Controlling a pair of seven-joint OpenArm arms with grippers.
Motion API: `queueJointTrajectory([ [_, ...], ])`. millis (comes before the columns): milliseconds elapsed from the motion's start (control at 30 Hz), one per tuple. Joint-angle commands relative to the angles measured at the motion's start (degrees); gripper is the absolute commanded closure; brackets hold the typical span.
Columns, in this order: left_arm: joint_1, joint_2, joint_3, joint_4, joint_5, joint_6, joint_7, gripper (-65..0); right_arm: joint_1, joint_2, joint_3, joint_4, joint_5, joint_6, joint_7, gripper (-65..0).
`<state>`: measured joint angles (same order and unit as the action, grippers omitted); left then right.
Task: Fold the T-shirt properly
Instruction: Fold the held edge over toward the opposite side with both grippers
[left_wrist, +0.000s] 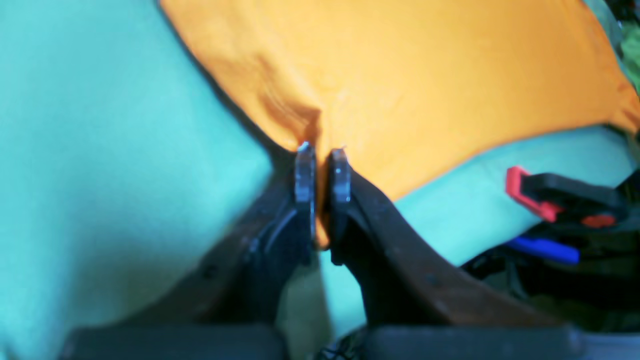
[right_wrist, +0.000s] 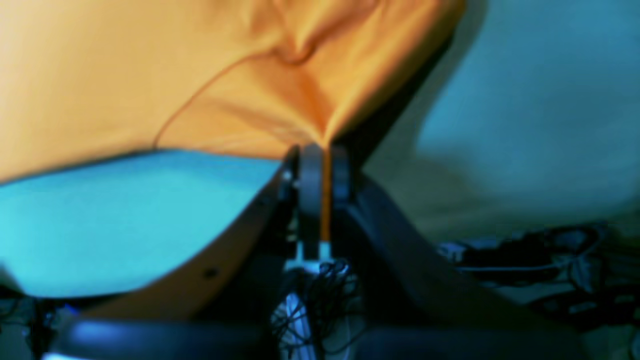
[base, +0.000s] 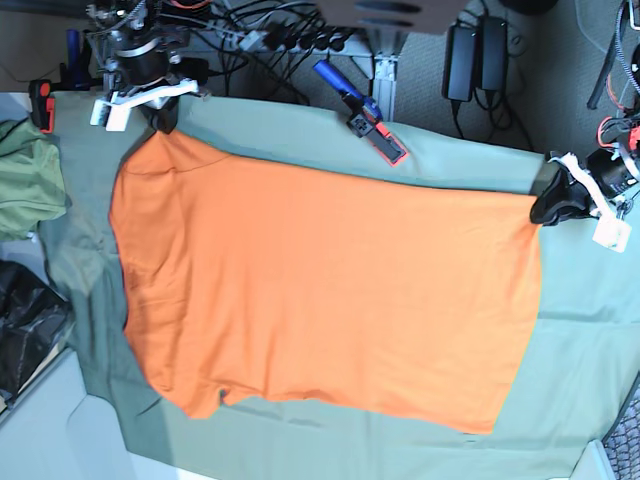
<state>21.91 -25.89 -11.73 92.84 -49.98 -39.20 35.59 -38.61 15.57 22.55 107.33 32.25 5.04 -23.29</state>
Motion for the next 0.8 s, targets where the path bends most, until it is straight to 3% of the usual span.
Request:
queueJointTrajectory([
  [0, -0.11, -0.94, -0.48, 2.27, -1.33, -0.8, -1.05, 0.0, -0.44, 0.79, 1.27, 1.66, 0.35, 4.15, 1.36, 0.0],
  [200, -0.74, -0.87, -0.46, 4.61, -1.11, -0.8, -2.6, 0.0, 1.84, 0.83, 3.1, 5.16, -0.79, 4.35, 1.31, 0.0],
  [467, -5.55, -0.81, -0.26, 3.45, 4.85, -0.8, -5.53, 0.0, 12.63, 1.53, 3.06, 3.96, -2.29, 7.28, 0.26, 0.0],
  [633, -11.85, -0.76, 1.88, -2.82, 5.22, -0.8, -6.88, 0.0, 20.2, 5.46, 1.11, -0.83, -3.41, 8.52, 0.31, 0.0],
  [767, -18.01, -0.76, 5.75, -9.73, 9.29, -0.8, -9.46, 0.0, 26.53, 9.9, -3.19, -7.91, -4.0, 8.72, 0.35, 0.0],
])
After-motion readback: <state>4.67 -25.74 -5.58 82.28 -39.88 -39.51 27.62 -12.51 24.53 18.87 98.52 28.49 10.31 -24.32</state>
